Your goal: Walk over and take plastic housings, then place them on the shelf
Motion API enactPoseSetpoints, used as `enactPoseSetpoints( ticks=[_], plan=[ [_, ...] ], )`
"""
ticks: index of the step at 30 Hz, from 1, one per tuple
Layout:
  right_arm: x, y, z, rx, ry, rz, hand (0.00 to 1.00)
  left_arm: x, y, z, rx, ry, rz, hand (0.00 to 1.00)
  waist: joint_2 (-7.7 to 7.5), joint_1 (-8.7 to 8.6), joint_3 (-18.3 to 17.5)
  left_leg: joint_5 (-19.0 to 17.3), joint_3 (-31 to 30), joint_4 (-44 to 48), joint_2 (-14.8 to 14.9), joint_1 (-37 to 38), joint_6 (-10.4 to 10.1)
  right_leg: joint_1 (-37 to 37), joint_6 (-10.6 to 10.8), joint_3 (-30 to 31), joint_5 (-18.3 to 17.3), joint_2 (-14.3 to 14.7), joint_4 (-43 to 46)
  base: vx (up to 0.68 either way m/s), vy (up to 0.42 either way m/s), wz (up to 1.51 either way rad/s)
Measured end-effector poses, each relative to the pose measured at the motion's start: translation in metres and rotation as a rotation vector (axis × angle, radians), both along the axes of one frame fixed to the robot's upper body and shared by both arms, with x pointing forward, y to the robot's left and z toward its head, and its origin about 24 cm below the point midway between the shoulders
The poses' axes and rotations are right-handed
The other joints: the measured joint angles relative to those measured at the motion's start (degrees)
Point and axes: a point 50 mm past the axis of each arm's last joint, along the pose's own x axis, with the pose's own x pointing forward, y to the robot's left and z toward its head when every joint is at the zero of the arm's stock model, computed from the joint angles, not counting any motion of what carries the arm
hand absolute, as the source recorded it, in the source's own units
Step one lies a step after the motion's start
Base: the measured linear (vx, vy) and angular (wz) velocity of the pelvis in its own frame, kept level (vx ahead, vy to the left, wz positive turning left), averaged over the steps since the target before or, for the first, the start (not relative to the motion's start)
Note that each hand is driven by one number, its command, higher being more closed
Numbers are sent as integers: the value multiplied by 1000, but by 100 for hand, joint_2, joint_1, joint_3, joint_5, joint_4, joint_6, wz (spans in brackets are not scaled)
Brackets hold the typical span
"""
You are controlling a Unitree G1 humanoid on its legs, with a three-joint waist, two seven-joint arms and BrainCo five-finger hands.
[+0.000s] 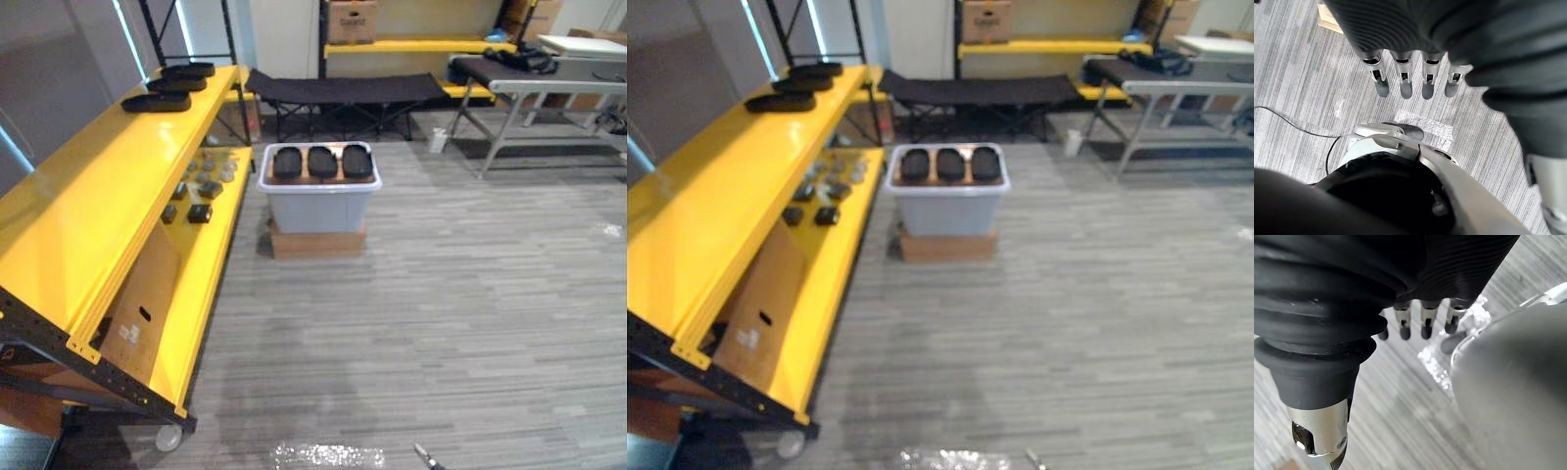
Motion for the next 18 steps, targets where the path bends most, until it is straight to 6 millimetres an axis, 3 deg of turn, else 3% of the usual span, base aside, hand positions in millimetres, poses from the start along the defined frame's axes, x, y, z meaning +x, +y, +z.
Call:
enactPoseSetpoints(
  ticks=[3,18],
  plan=[
    [9,8,0,18,-20,8,0,4,3,1,14,-3,-8,0,-67,0,61,0,-13,0,-24,8,0,8,29,-97,-17,-32,14,2,16,5],
    [7,6,0,19,-12,19,0,5,3,0,62,8,-25,0,-37,-3,78,13,-34,-54,-64,28,22,40,38,-153,-21,-58,-69,-22,1,0]
  ],
)
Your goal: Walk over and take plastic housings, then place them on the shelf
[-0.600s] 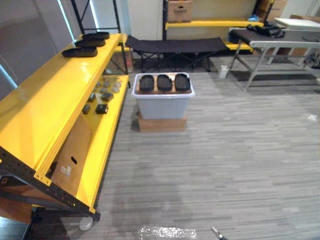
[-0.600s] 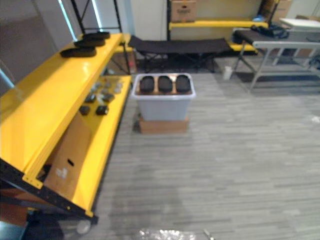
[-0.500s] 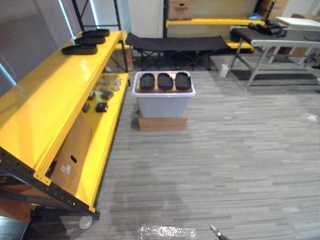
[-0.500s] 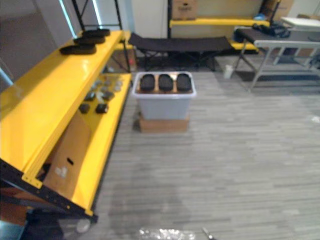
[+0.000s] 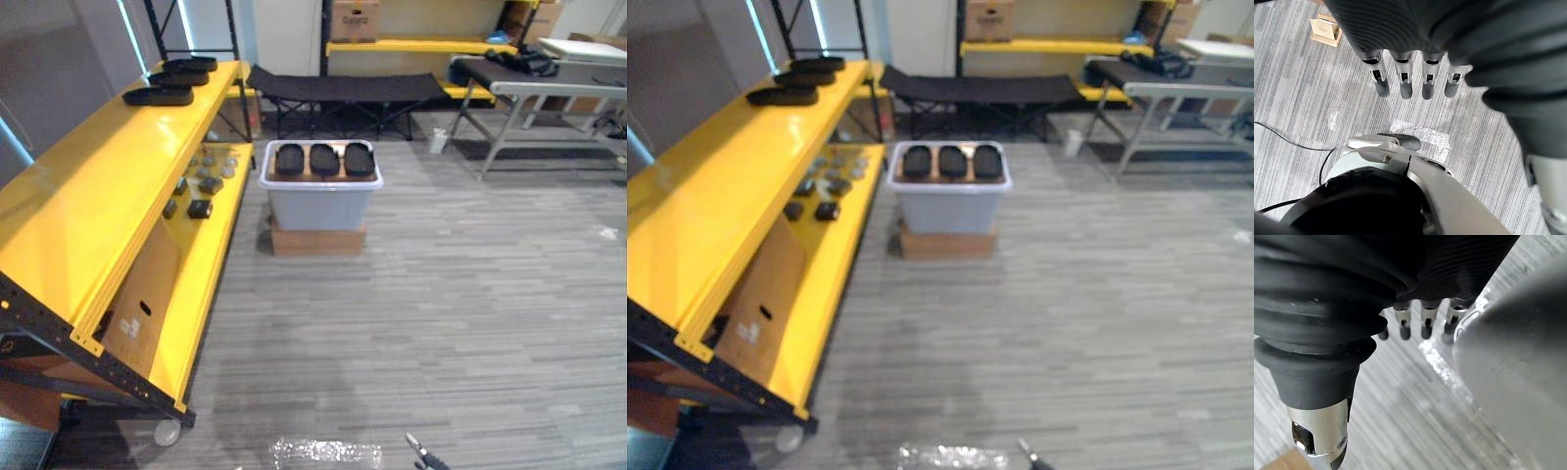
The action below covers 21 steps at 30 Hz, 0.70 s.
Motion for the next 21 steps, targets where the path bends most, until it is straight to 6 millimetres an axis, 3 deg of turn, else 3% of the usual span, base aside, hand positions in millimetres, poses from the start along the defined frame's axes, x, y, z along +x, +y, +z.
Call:
enactPoseSetpoints(
  ticks=[17,18,21],
  plan=[
    [-1,1,-1,2,21,23,0,2,1,0,27,-23,-53,0,-28,-31,33,-6,28,1,-11,154,-2,173,-29,-19,68,-9,-31,17,-6,1],
    [-1,0,-1,2,20,20,0,2,1,0,28,-22,-66,0,-34,-34,41,-15,29,1,-19,153,12,146,0,-26,14,-31,36,-73,41,-1],
    [3,-9,2,-35,-23,2,0,1,1,0,26,-18,-91,0,-62,-125,87,-136,46,8,-172,140,150,-439,324,-105,-671,-423,1256,-50,120,19]
  ],
)
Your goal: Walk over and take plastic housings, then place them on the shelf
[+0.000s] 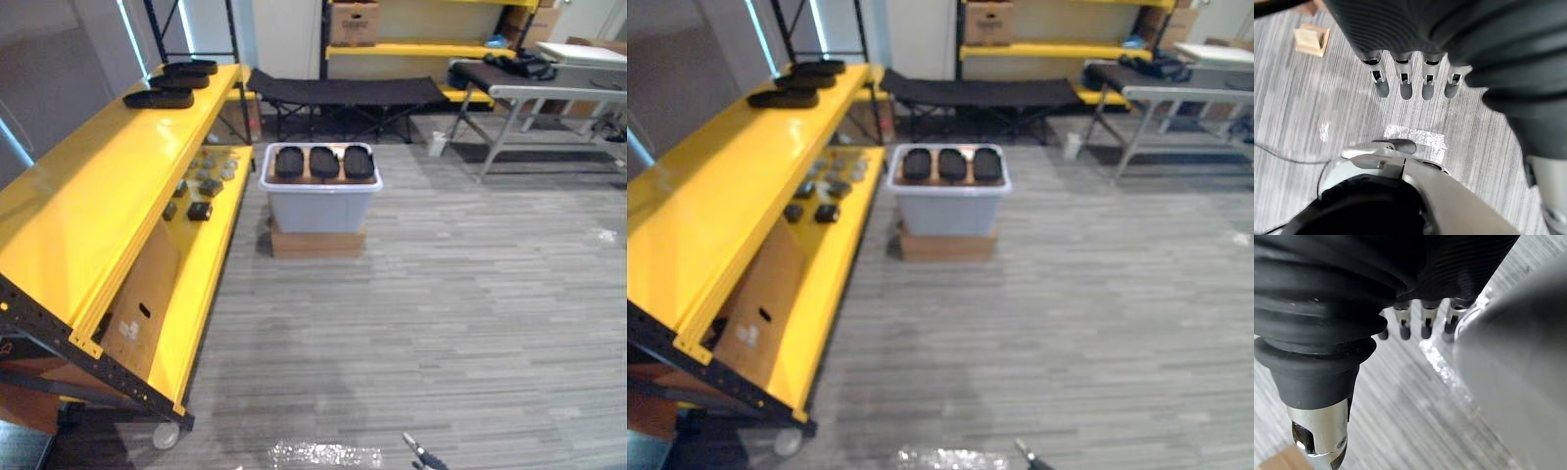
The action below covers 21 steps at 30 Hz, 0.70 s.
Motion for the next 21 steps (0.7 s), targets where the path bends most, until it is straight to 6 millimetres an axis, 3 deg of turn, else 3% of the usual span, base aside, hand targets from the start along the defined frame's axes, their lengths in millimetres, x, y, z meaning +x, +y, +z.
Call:
enactPoseSetpoints(
  ticks=[1,2,3,5,7,9,10,12,13,15,16,17,19,20,21],
  plan=[
    [1,-4,1,-15,-11,-3,0,0,0,0,1,2,-24,0,-21,-8,45,-26,21,-2,-52,0,45,-183,116,-1,-126,-159,431,-37,128,11],
    [5,-11,3,-40,-33,-16,0,0,-2,0,0,7,-47,0,38,-15,175,-65,33,-5,-67,22,295,-555,69,-15,-55,-296,1324,-78,202,2],
    [14,-20,7,-62,-71,-17,0,-1,-3,-1,-4,16,-44,0,143,-38,309,-98,32,-2,17,146,344,-948,-232,-20,-158,-381,2061,-85,181,-2],
    [12,-17,7,-50,-78,-15,0,-2,-2,-1,-1,29,-53,0,119,-31,345,-153,33,-3,129,241,349,-1137,-253,-8,-324,-244,2009,-110,112,4],
    [13,-8,5,-31,-86,-19,0,2,0,0,4,30,-74,0,110,-30,359,-214,22,-1,290,302,222,-1270,-224,12,-200,74,1202,-182,50,6],
    [6,2,1,5,-61,-51,0,6,4,1,17,23,-93,0,-9,-37,396,-279,57,31,334,313,25,-1559,-186,14,571,326,-23,-163,10,1],
    [3,2,0,6,-53,-64,0,6,6,1,17,20,-77,0,-26,-40,400,-298,70,31,311,337,-4,-1652,-199,8,639,329,-79,69,-25,0],
    [-15,2,-3,1,-11,-73,0,3,5,1,18,18,-46,0,-35,-39,412,-482,122,33,266,570,-282,-1737,-388,-39,829,340,-81,296,-44,2],
    [-31,3,-5,2,26,-82,0,1,5,1,18,14,-34,0,-32,-39,408,-668,140,59,260,765,-431,-1695,-531,-100,917,356,22,448,-88,0],
    [-39,4,-6,2,52,-67,0,-1,5,1,20,-8,-1,0,-31,-27,402,-1155,176,503,327,806,-576,-1685,-777,-168,892,421,262,464,-152,-13],
    [-39,-2,-5,-12,53,-45,0,-1,0,0,7,-14,28,0,120,-50,366,-1496,226,898,552,778,-845,-1673,-1002,-171,985,605,418,492,-235,-22],
    [-39,-4,-5,-17,55,-11,0,-4,-1,0,0,-13,58,0,157,-48,285,-1604,210,1669,767,526,-1018,-1582,-1093,-163,1020,744,406,498,-257,-24],
    [-36,-9,-3,-33,48,34,0,-2,-5,0,-22,-32,117,0,237,-29,148,-1520,138,3168,1111,-61,-1148,-1357,-1170,-169,940,963,169,437,-306,-28],
    [-25,-13,-1,-47,24,71,0,2,-7,-1,-30,-50,150,0,401,-29,164,-1285,116,4223,1369,-520,-1293,-1153,-1223,-124,881,1104,-2,393,-317,-26],
    [-15,-18,1,-70,6,113,0,7,-13,-1,-42,-76,164,0,519,-22,248,-1310,132,5280,1622,-942,-1235,-841,-1251,-23,802,1230,-259,243,-210,-14]
  ],
)
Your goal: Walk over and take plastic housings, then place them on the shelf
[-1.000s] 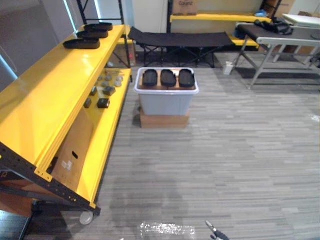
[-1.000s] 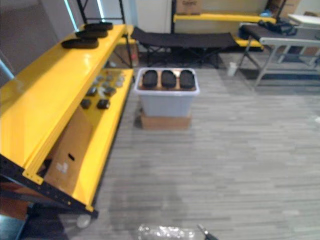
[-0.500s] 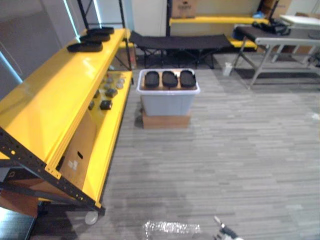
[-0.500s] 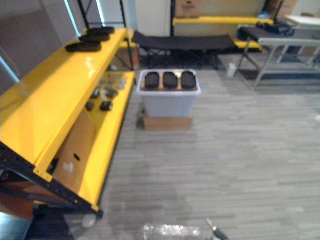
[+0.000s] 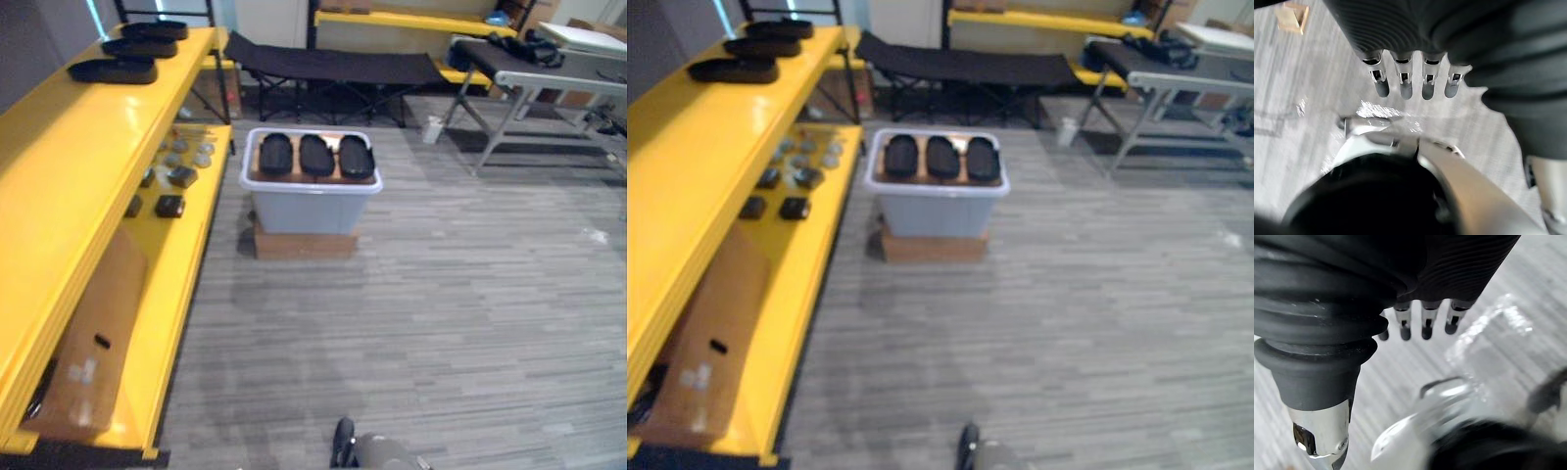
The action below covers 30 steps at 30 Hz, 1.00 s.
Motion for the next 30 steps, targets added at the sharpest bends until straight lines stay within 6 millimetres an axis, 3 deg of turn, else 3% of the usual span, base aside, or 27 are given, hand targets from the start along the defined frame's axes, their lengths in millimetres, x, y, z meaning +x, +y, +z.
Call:
enactPoseSetpoints(
  ticks=[3,5,6,7,9,11,12,13,15,17,18,19,20,21,22,23,24,25,26,27,28,29,30],
  plan=[
    [11,-6,3,-28,-18,46,0,4,-5,0,-22,-32,50,0,80,86,161,-184,-75,1080,133,-606,290,798,-7,67,-184,4,-255,83,-74,-8],
    [32,-5,7,-42,-75,76,0,8,-5,2,-24,-71,40,0,39,367,175,-287,-140,219,-203,-1294,469,1177,117,330,-380,-220,-302,-237,14,-53],
    [38,-5,8,-46,-95,85,0,9,-4,2,-21,-80,34,0,19,407,187,-265,-129,-359,-307,-1435,481,1218,207,388,-429,-292,-303,-441,37,-64],
    [53,-4,12,-56,-137,103,0,7,-4,2,-16,-89,28,0,7,433,195,45,-177,-1814,-461,-1544,450,1270,380,501,-596,-414,-340,-381,33,-45],
    [63,4,15,-62,-172,158,0,-3,-9,1,-29,-79,35,0,31,550,202,1102,-164,-2689,-556,-1382,632,1566,535,699,-736,-448,-505,-7,172,-41],
    [69,12,15,-60,-180,216,0,-5,-2,2,-4,-77,-2,0,-106,526,166,883,-134,-2600,-772,-1360,924,1650,495,717,-816,-649,-498,400,225,2],
    [72,12,16,-71,-181,222,0,2,2,3,7,-94,-12,0,-189,564,231,735,-115,-2476,-887,-1358,1104,1707,610,707,-889,-751,-436,380,185,16],
    [72,13,16,-75,-180,231,0,2,3,3,9,-92,-14,0,-211,579,234,607,-127,-2409,-945,-1331,1110,1733,614,698,-889,-803,-362,427,209,11],
    [71,14,15,-73,-174,242,0,2,5,3,15,-92,-18,0,-256,609,216,442,-100,-2540,-1087,-1075,1194,1606,776,723,-991,-972,238,394,161,2],
    [68,17,14,-74,-164,261,0,0,8,3,23,-85,-19,0,-372,647,155,375,-5,-2981,-1297,-549,1278,775,1248,779,-1194,-1411,2543,414,121,-2],
    [67,18,14,-81,-157,265,0,0,10,4,29,-86,-20,0,-417,654,144,364,11,-3097,-1365,-387,1296,530,1421,748,-1108,-1534,3183,445,58,-6],
    [65,19,12,-93,-142,275,0,0,12,4,35,-84,-21,0,-454,641,133,356,15,-3339,-1455,-14,1325,193,1421,472,-1101,-1803,4133,383,-43,-8],
    [61,18,11,-112,-123,287,0,-1,11,4,38,-85,-34,0,-431,626,133,340,7,-3552,-1467,380,1362,27,1080,-57,-1348,-2023,4660,299,-103,-5],
    [60,18,10,-121,-116,297,0,0,11,4,42,-86,-51,0,-404,620,132,340,-16,-3643,-1450,533,1363,-31,952,-325,-1472,-2084,4736,114,-186,12],
    [59,17,10,-137,-114,295,0,8,10,5,41,-108,-61,0,-288,580,131,339,-161,-3794,-1323,749,1361,-198,627,-806,-1680,-2033,4533,-42,-157,38],
    [63,16,12,-156,-130,289,0,21,6,7,37,-149,-79,0,-215,477,150,340,-288,-3801,-1090,805,1349,-401,464,-1092,-1778,-1780,3866,-38,-120,50],
    [66,15,13,-166,-140,286,0,27,6,8,39,-172,-86,0,-132,463,173,342,-309,-3769,-980,802,1317,-508,497,-1126,-1743,-1625,3382,65,-88,60],
    [69,15,14,-178,-154,283,0,38,6,10,45,-210,-91,0,-138,406,167,351,-437,-3717,-850,792,1206,-629,634,-1079,-1494,-1352,2212,265,-148,57],
    [65,16,13,-180,-145,280,0,42,10,13,53,-239,-72,0,-286,376,112,297,-570,-3714,-838,832,1009,-669,518,-852,-648,-1194,963,265,-187,58],
    [59,16,11,-180,-131,276,0,43,14,14,61,-248,-69,0,-396,363,77,223,-631,-3707,-874,882,886,-677,464,-665,-24,-1180,562,209,-225,63],
    [53,15,9,-185,-114,277,0,44,20,15,76,-247,-72,0,-621,332,16,47,-782,-3697,-960,997,704,-679,400,-445,664,-1255,397,241,-224,38],
    [48,8,9,-205,-92,275,0,46,10,13,56,-244,-65,0,-310,403,-13,-153,-911,-3573,-673,1022,613,-592,419,-444,526,-1034,523,330,-192,45],
    [50,-1,11,-227,-100,262,0,46,-1,11,26,-242,-61,0,-125,325,-8,-162,-1069,-3495,-513,937,603,-551,419,-298,526,-913,509,357,-80,35]
  ],
)
